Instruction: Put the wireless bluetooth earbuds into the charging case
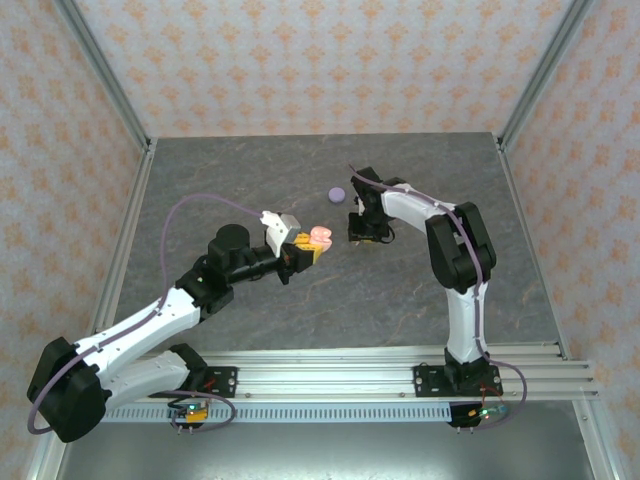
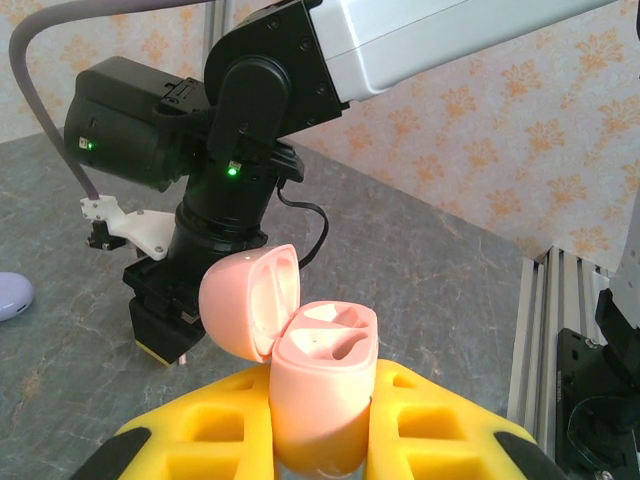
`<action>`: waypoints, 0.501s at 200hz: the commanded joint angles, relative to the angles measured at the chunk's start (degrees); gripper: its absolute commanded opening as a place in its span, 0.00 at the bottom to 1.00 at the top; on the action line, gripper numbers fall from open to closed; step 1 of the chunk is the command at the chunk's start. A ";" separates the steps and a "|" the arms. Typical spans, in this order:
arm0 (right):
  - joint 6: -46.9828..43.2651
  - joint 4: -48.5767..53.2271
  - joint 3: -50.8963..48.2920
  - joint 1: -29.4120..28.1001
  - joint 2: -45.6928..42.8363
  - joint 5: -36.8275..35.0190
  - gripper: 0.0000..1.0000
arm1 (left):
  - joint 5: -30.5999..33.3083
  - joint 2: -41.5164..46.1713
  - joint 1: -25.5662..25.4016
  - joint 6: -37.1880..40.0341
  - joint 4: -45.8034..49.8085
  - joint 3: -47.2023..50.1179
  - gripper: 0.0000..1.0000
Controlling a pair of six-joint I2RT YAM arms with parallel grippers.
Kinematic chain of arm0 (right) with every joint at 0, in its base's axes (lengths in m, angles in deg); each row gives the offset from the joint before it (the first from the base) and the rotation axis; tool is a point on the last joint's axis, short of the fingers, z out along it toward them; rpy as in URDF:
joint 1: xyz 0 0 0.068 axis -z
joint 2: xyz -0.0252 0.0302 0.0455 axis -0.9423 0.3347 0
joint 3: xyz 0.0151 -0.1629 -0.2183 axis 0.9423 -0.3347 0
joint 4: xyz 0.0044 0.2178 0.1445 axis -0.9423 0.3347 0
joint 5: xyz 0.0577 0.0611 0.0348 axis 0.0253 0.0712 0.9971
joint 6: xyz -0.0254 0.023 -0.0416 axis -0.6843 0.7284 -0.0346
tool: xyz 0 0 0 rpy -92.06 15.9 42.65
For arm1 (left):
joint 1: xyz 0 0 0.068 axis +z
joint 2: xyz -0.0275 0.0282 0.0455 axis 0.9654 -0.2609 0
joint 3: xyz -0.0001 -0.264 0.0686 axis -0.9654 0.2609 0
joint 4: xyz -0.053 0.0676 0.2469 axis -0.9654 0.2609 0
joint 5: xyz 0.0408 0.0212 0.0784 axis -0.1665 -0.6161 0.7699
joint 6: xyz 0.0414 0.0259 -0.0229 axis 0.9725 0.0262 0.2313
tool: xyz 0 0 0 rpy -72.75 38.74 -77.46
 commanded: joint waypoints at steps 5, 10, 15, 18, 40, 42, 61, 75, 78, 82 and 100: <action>-0.57 1.11 1.93 -0.77 2.04 -2.74 0.26 | 0.51 -0.17 -0.49 0.43 0.13 -0.52 0.15; -0.79 1.09 1.81 -0.89 2.10 -2.74 0.24 | 0.51 -0.21 -0.48 0.41 0.17 -0.53 0.15; -0.98 1.17 1.82 -0.91 2.08 -2.76 0.23 | 0.43 -0.17 -0.49 0.45 0.05 -0.55 0.15; -1.09 1.15 1.85 -0.87 2.08 -2.73 0.22 | 0.43 -0.24 -0.49 0.34 0.04 -0.53 0.15; -2.12 1.53 0.78 -1.07 1.33 -2.89 0.19 | 0.43 -0.26 -0.49 0.25 0.04 -0.56 0.15; -2.21 1.55 0.68 -1.01 1.16 -2.90 0.19 | 0.36 -0.26 -0.53 0.17 0.08 -0.56 0.15; -3.28 1.04 -1.74 -1.03 -0.67 -2.83 0.18 | 0.34 -0.17 -0.47 0.06 0.13 -0.62 0.15; -4.34 0.85 -3.47 -1.09 -1.93 -2.79 0.18 | 0.34 -0.16 -0.49 0.07 0.20 -0.61 0.15; -4.60 0.77 -3.78 -1.08 -2.26 -2.66 0.18 | 0.37 -0.17 -0.49 0.06 0.33 -0.62 0.15; -4.91 0.73 -4.24 -1.07 -2.56 -2.60 0.17 | 0.34 -0.17 -0.49 0.08 0.30 -0.62 0.15; -6.58 0.76 -6.03 -1.05 -3.77 -1.83 0.15 | 0.37 -0.01 -0.49 0.04 0.34 -0.62 0.15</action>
